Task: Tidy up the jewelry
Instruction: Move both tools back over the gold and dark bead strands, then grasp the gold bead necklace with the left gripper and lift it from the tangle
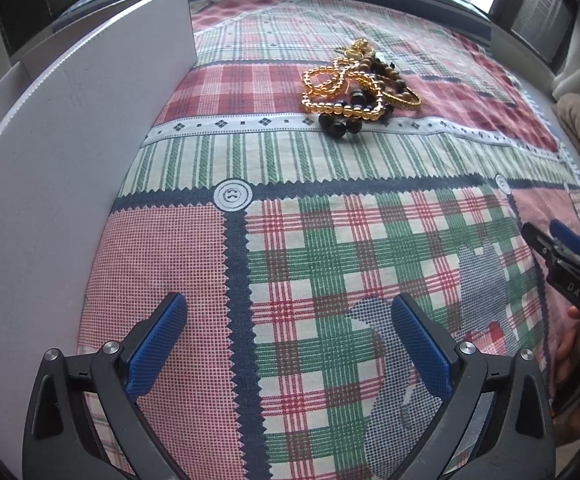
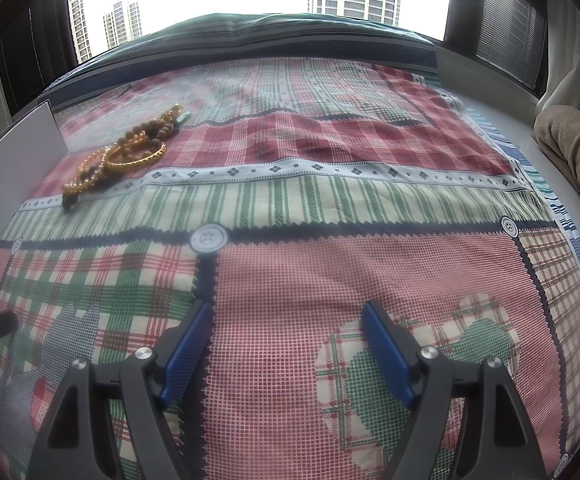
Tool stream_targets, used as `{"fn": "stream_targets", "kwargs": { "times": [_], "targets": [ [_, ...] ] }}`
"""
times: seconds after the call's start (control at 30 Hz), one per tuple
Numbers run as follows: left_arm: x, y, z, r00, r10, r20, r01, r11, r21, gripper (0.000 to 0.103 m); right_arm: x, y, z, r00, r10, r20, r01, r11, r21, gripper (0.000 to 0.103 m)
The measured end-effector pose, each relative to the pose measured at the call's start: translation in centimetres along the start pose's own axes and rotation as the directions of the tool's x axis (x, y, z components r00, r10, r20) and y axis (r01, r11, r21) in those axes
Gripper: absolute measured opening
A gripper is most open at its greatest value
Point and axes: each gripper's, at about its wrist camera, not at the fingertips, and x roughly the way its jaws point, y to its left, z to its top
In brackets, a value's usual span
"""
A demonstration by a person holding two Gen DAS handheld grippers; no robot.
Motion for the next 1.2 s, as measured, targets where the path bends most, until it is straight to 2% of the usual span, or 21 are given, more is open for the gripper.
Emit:
{"fn": "stream_targets", "kwargs": {
  "times": [0.13,0.27,0.4,0.47,0.53,0.6,0.73,0.8,0.83,0.87,0.9,0.93,1.0,1.1,1.2],
  "targets": [
    [-2.7,-2.0,2.6,0.997,-0.071,0.007,0.070,0.996,0.051,0.102,0.0,0.0,0.0,1.000,0.000,0.000,0.000,1.000,0.000,0.079],
    [-3.7,-3.5,5.9,0.997,-0.070,0.018,0.068,0.992,0.105,0.102,0.0,0.0,0.0,1.000,0.000,0.000,0.000,1.000,0.000,0.079],
    [-3.1,-3.1,10.9,0.993,-0.110,0.033,0.108,0.992,0.068,0.101,0.0,0.0,0.0,1.000,0.000,0.000,0.000,1.000,0.000,0.079],
    [-1.4,-2.6,13.5,0.994,-0.110,0.007,0.109,0.993,0.045,0.100,0.0,0.0,0.0,1.000,0.000,0.000,0.000,1.000,0.000,0.079],
    [1.2,-2.1,15.6,0.998,-0.053,-0.021,0.053,0.998,0.024,0.089,0.0,0.0,0.0,1.000,0.000,0.000,0.000,1.000,0.001,0.079],
    [4.0,-1.5,16.8,0.998,-0.012,-0.060,0.012,1.000,-0.001,0.085,0.0,0.0,0.0,1.000,0.000,0.000,0.000,1.000,0.001,0.080],
    [8.4,-0.8,17.7,0.994,-0.014,-0.111,0.007,0.998,-0.058,0.074,0.0,0.0,0.0,1.000,0.001,-0.001,-0.001,1.000,0.000,0.080],
    [9.6,-1.1,17.8,0.993,-0.022,-0.117,0.016,0.998,-0.054,0.068,0.0,0.0,0.0,1.000,0.001,-0.001,-0.001,1.000,0.000,0.080],
    [9.7,-1.2,17.9,0.996,0.000,-0.094,-0.004,0.999,-0.044,0.065,0.0,0.0,0.0,1.000,0.001,-0.001,-0.001,1.000,0.000,0.080],
    [9.6,-1.4,17.9,0.997,0.011,-0.072,-0.014,0.999,-0.034,0.057,0.0,0.0,0.0,1.000,0.001,-0.001,-0.001,1.000,0.000,0.080],
    [9.5,-1.6,17.9,0.998,0.012,-0.064,-0.014,1.000,-0.025,0.028,0.0,0.0,0.0,1.000,0.001,-0.001,-0.001,1.000,0.000,0.080],
    [9.3,-1.6,17.9,0.998,0.017,-0.063,-0.018,1.000,-0.022,0.012,0.0,0.0,0.0,1.000,0.001,-0.001,-0.001,1.000,0.000,0.080],
    [8.4,-1.1,17.7,0.998,-0.036,-0.055,0.033,0.998,-0.053,0.006,0.0,0.0,0.0,1.000,0.001,-0.001,-0.001,1.000,0.000,0.080],
    [5.4,0.3,17.2,0.995,-0.103,-0.006,0.101,0.989,-0.103,0.006,0.0,0.0,0.0,1.000,0.001,-0.001,-0.001,1.000,0.000,0.080],
    [1.5,1.3,16.1,0.983,-0.178,0.046,0.182,0.975,-0.130,0.006,0.0,0.1,0.0,1.000,0.001,-0.001,-0.001,1.000,0.000,0.080]
  ]
}}
